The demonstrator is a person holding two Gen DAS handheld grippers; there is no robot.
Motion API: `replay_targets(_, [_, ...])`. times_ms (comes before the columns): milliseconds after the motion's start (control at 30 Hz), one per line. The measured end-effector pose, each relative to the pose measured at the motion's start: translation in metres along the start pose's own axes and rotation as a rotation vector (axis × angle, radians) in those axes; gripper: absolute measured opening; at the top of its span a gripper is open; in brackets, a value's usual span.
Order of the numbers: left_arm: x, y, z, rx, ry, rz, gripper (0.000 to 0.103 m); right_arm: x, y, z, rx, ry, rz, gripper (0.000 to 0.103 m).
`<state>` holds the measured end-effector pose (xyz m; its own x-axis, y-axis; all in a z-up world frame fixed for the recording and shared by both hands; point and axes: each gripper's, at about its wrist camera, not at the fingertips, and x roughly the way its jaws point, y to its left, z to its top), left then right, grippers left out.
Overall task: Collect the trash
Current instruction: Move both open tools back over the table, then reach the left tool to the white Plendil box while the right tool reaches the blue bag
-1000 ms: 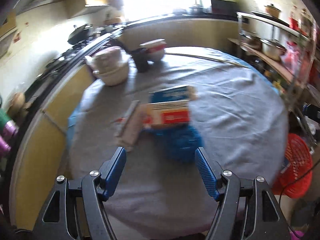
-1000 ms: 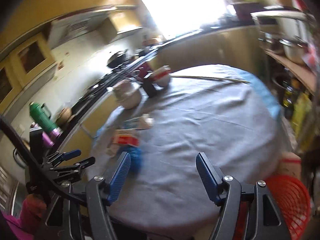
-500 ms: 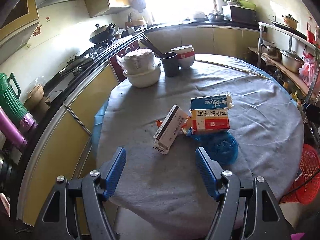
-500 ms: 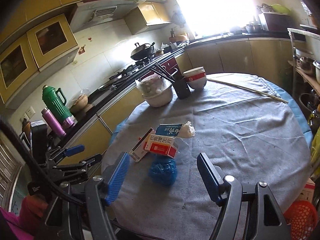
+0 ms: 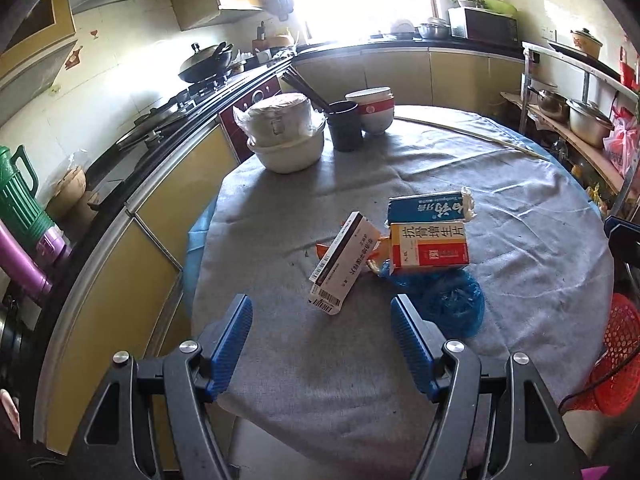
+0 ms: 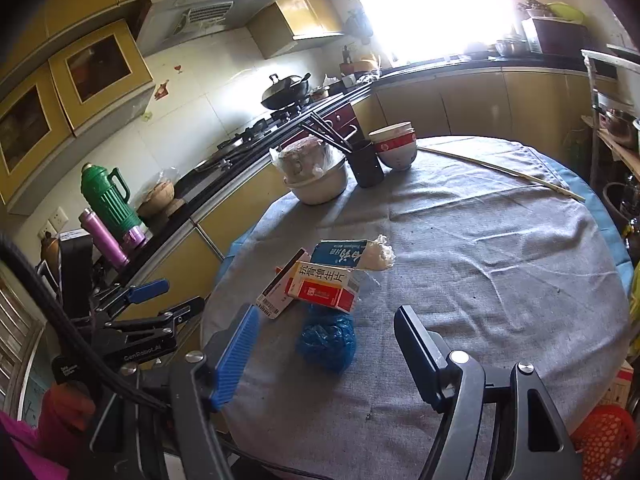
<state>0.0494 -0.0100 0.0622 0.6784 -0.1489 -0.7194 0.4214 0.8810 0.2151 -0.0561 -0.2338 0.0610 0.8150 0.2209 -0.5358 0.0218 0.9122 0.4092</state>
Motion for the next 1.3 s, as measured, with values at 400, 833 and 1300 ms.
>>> replay_targets(400, [0.016, 0.018, -0.001, -0.014, 0.025, 0.037, 0.072, 0.028, 0.01, -0.003, -0.018, 0.046, 0.026, 0.075])
replay_targets(833, [0.034, 0.034, -0.006, -0.041, 0.062, 0.055, 0.072, 0.058, 0.02, -0.013, -0.033, 0.113, 0.038, 0.075])
replay_targets(1300, [0.048, 0.036, -0.006, -0.044, 0.088, 0.054, 0.072, 0.073, 0.013, -0.017, -0.008, 0.146, 0.04, 0.075])
